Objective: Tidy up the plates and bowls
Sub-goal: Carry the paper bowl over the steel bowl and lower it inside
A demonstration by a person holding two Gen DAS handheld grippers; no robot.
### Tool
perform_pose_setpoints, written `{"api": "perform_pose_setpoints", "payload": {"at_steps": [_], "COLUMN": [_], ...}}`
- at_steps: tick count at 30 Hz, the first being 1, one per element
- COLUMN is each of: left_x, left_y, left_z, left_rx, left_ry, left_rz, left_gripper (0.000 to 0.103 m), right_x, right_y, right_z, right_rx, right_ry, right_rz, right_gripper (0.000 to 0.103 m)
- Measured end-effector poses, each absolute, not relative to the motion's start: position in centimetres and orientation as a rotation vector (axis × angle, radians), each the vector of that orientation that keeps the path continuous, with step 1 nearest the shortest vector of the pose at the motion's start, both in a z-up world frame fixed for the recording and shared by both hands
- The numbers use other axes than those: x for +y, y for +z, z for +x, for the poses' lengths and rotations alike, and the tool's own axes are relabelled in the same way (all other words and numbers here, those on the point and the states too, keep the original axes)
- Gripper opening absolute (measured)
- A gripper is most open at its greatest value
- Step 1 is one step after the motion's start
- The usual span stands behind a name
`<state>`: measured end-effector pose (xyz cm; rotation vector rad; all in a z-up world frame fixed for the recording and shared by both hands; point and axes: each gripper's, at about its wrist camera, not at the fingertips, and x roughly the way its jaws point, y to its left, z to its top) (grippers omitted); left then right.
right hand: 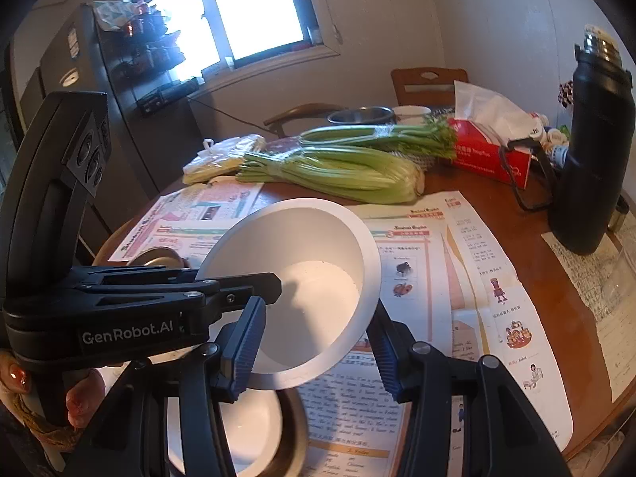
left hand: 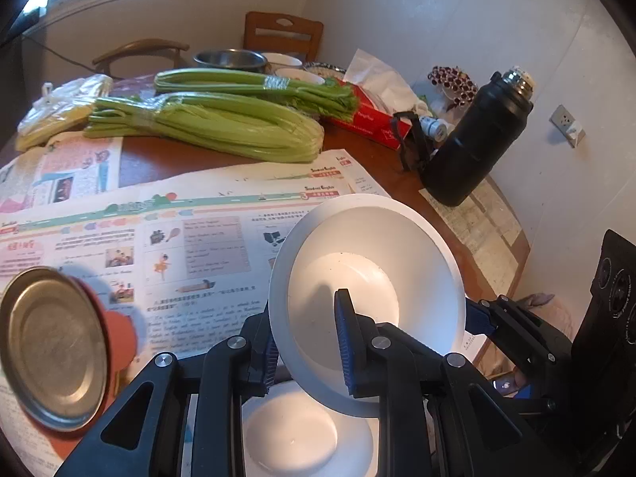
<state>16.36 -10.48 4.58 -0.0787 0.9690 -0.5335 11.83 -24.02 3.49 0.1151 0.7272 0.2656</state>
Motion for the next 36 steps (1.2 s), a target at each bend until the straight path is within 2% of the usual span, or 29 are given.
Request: {"api": "perform_pose_setpoints", "payload": {"at_steps": [23, 36], "left_x": [-6.0, -5.7], "left_y": [8.9, 6.0], "left_z": [10.5, 9.0], "left_rx": [0.869, 0.925], "left_ry": [-0.468, -0.465], "left_rz": [-0.097, -0.122], "left_gripper": [0.026, 0.026], "right_x": [-20.6, -20.3], "right_y": [7.6, 5.7], "right_z": [6.7, 5.3], "right_rx": [0.644, 0.696], "right_ry": [0.364, 0.375], "right_rz": [0.084, 0.072], "right_gripper": [0.052, 0.052]}}
